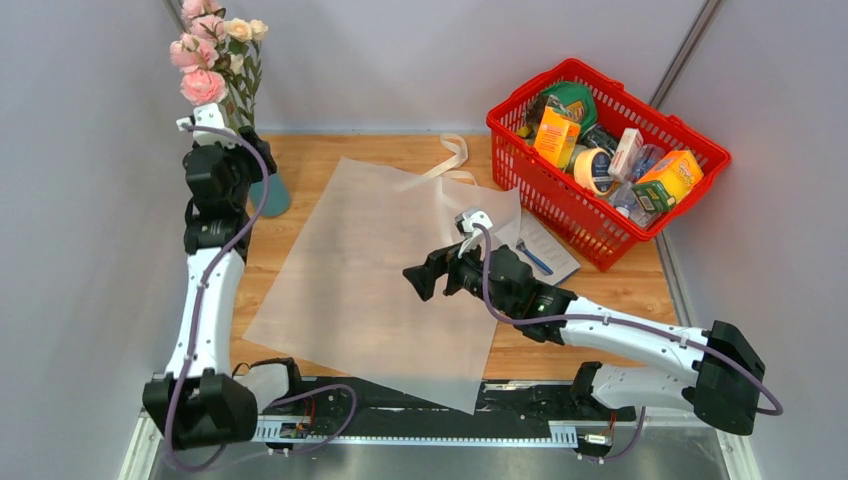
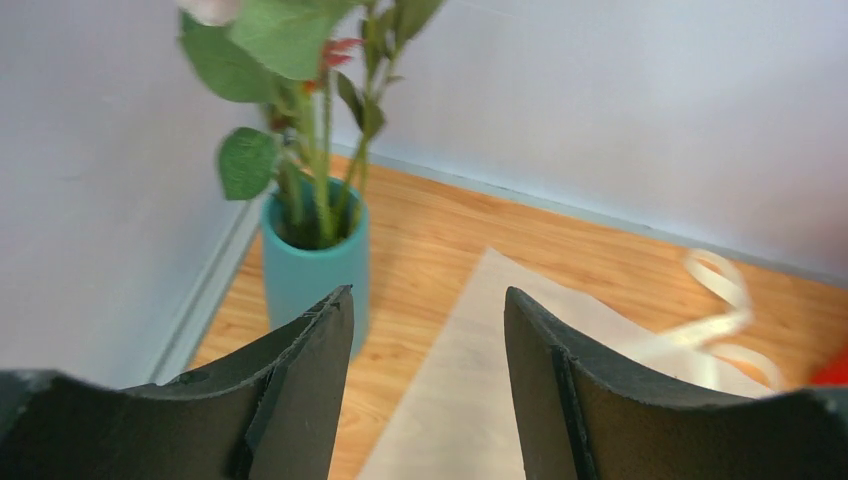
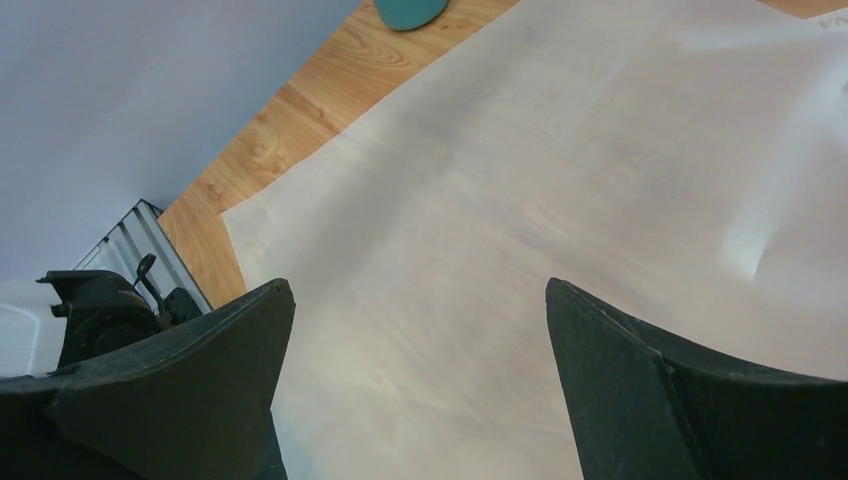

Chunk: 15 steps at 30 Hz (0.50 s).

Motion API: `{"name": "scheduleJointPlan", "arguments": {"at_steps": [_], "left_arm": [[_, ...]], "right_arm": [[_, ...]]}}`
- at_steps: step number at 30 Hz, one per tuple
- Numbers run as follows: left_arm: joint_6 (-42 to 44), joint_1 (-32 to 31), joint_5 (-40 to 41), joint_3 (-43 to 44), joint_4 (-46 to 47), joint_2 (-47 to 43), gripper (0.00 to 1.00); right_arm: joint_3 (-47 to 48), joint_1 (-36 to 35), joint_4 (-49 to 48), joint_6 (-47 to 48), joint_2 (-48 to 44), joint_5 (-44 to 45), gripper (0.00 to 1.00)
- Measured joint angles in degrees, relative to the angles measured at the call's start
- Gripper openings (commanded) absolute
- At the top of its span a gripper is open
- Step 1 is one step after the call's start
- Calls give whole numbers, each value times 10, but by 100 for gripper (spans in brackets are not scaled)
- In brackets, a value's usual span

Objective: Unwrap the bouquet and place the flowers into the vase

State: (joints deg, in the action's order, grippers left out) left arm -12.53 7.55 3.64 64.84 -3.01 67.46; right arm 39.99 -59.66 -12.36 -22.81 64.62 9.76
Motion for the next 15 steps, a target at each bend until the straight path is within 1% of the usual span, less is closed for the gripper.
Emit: {"name": "scheduleJointPlan", "arguments": {"at_steps": [4, 7, 12, 15], "left_arm": [[-39, 0, -84, -42, -24, -86, 66], [-88, 0, -172, -88, -21, -150, 66], [-171, -9, -311, -164, -4, -209, 66], [-195, -42, -357, -211, 1, -222, 66]], "right_arm": [[18, 0, 28, -1, -6, 22, 100], [18, 0, 55, -5, -24, 45, 100], [18, 0, 102, -9, -79, 94, 100], [18, 0, 123, -9, -121, 121, 100]]}}
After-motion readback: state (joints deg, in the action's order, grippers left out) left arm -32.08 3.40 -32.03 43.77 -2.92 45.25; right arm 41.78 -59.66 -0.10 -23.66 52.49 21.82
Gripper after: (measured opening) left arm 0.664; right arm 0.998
